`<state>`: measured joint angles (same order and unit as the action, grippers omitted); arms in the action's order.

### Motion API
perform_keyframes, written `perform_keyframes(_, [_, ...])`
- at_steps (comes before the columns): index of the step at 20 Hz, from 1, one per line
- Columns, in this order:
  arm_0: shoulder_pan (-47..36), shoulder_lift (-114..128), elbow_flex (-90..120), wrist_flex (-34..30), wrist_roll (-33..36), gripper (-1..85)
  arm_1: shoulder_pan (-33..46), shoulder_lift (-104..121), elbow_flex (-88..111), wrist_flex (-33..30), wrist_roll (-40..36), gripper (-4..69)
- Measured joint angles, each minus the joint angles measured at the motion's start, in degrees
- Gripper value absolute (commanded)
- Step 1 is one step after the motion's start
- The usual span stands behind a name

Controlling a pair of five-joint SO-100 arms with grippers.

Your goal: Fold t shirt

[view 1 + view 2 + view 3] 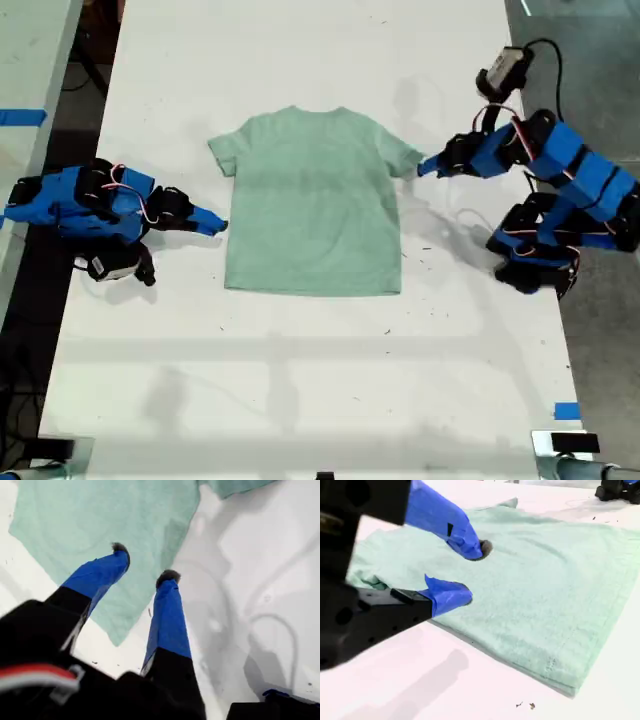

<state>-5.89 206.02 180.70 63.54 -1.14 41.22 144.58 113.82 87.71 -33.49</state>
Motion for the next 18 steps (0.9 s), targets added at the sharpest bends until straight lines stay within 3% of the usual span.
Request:
perform_keyframes(3, [0.0, 0.0, 0.0, 0.0, 0.0, 11.0, 9.6, -18.4, -10.4, 0.5, -6.2, 21.8])
perform_keyframes(6, [0.0, 0.0, 0.0, 0.0, 0.0, 11.0, 15.6, -33.0, -14.5, -3.8, -10.3, 22.0])
perform_keyframes(9, [0.0, 0.0, 0.0, 0.0, 0.0, 11.0, 19.2, -44.7, -16.6, -10.5, -12.8, 22.5])
perform_keyframes(13, [0.0, 0.0, 0.0, 0.0, 0.0, 11.0, 21.4, -59.6, -25.0, -14.2, -15.0, 22.2])
perform_keyframes(16, [0.0, 0.0, 0.0, 0.0, 0.0, 11.0, 22.7, -65.9, -27.6, -14.9, -15.4, 19.9])
perform_keyframes(18, [0.0, 0.0, 0.0, 0.0, 0.0, 11.0, 23.0, -67.4, -27.9, -15.4, -15.4, 8.7])
